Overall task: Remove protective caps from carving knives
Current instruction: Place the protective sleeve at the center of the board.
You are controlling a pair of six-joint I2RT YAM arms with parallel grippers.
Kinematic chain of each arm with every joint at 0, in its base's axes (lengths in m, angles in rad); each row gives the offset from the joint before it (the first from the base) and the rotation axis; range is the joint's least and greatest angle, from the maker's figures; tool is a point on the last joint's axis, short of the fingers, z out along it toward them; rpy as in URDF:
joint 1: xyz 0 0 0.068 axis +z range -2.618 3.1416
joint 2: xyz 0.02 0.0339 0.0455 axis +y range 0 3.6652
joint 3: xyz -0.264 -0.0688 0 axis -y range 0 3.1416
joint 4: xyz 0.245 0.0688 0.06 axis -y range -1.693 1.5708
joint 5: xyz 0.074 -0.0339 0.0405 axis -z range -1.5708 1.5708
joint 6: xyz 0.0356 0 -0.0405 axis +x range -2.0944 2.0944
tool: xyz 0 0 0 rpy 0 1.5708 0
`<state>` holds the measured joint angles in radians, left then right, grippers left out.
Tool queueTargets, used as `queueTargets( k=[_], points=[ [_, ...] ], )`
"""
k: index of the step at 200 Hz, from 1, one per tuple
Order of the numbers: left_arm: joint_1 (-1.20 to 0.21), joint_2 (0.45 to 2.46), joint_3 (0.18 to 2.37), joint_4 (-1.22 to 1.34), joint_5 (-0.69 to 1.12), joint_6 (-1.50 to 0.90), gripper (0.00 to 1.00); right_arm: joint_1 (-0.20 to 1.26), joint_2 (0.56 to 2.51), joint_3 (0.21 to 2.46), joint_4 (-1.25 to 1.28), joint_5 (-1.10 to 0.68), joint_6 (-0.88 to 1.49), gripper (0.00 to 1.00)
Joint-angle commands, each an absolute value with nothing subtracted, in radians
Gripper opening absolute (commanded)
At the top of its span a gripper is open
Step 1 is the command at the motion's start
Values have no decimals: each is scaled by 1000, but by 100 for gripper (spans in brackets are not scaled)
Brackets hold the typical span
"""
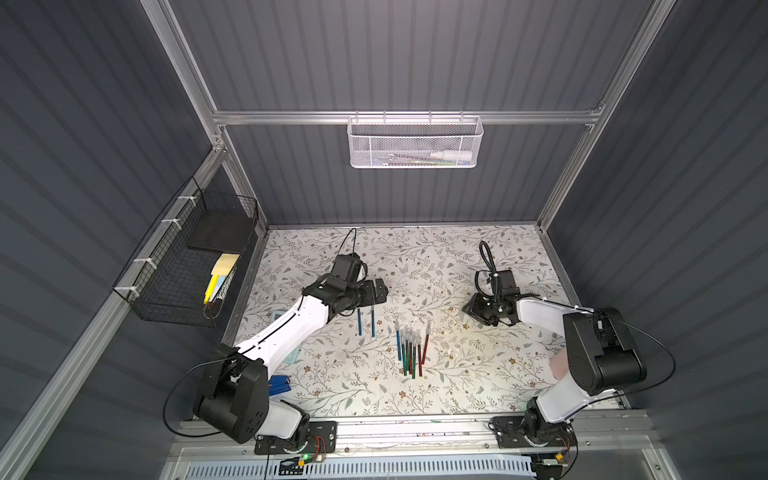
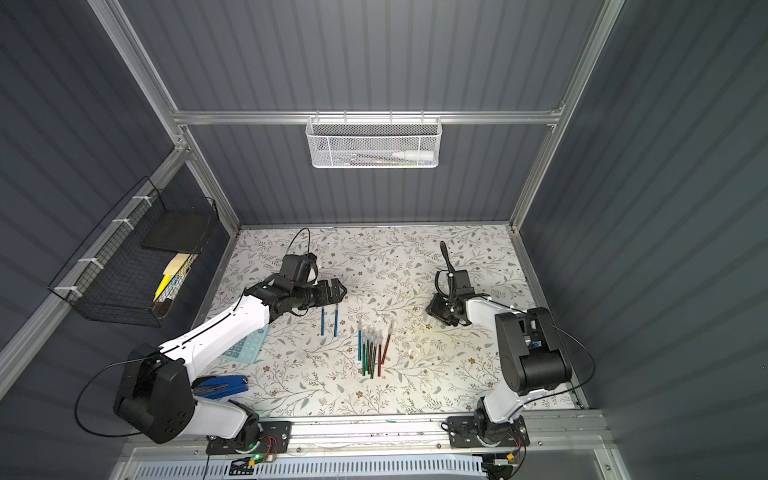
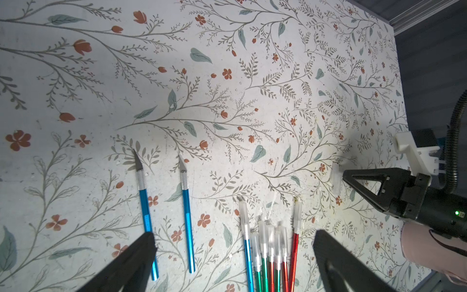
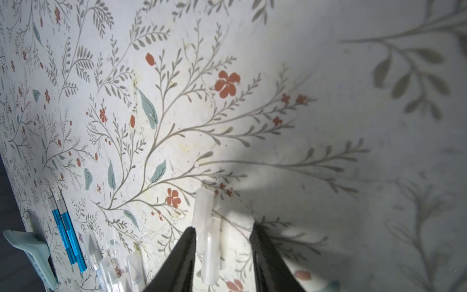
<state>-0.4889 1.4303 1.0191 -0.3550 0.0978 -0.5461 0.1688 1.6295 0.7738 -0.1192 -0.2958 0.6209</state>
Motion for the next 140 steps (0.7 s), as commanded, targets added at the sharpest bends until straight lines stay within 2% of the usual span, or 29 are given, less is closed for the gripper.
queueTargets(
  k=[1,140],
  points=[
    [-485,1410,994,-347,89,-556,99,158,1623,775,-162,-272,616,40],
    [-485,1413,1006,-384,94,-541,100,155,1439,776,-271,-212,590,41]
  ],
)
